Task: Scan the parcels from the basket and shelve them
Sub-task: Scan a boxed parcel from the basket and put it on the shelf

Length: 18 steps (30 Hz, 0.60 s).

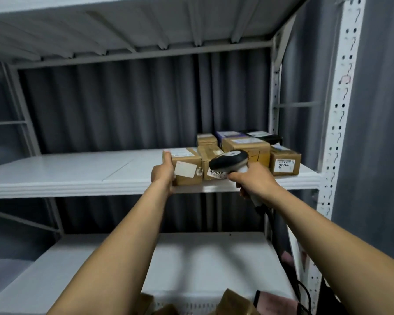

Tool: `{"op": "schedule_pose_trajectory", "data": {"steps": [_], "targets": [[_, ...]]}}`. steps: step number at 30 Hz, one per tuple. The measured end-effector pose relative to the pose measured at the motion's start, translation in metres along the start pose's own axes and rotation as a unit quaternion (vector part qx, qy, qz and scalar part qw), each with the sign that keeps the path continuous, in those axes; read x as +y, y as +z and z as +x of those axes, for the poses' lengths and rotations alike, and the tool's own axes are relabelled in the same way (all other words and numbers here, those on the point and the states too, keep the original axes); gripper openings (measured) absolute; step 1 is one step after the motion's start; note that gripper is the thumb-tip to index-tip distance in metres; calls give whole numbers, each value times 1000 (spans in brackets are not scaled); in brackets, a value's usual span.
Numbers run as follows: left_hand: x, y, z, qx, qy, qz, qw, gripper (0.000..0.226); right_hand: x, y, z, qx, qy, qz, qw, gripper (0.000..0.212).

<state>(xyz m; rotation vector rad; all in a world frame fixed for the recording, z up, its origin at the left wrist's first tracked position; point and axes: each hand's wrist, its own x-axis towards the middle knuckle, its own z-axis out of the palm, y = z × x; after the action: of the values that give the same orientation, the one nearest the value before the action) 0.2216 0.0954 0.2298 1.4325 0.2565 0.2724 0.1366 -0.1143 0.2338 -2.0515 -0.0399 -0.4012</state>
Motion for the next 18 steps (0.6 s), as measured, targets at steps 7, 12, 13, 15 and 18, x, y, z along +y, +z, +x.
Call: {"op": "schedule_pose_trajectory", "data": {"steps": [7, 12, 13, 15, 18], "targets": [[-21, -6, 23, 5, 266, 309, 913, 80, 9, 4, 19, 6, 12, 5, 1000, 18], [-58, -28, 34, 43, 571, 529, 627, 61, 12, 8, 25, 13, 4, -20, 1000, 18], [-63, -29, 36, 43, 576, 544, 609, 58, 11, 9, 26, 14, 4, -20, 1000, 18], [-67, -29, 42, 41, 560, 570, 600, 58, 11, 13, 28, 11, 2, -19, 1000, 17], [-63, -23, 50, 3, 507, 608, 611, 63, 10, 18, 28, 1, -1, -29, 1000, 15]]}}
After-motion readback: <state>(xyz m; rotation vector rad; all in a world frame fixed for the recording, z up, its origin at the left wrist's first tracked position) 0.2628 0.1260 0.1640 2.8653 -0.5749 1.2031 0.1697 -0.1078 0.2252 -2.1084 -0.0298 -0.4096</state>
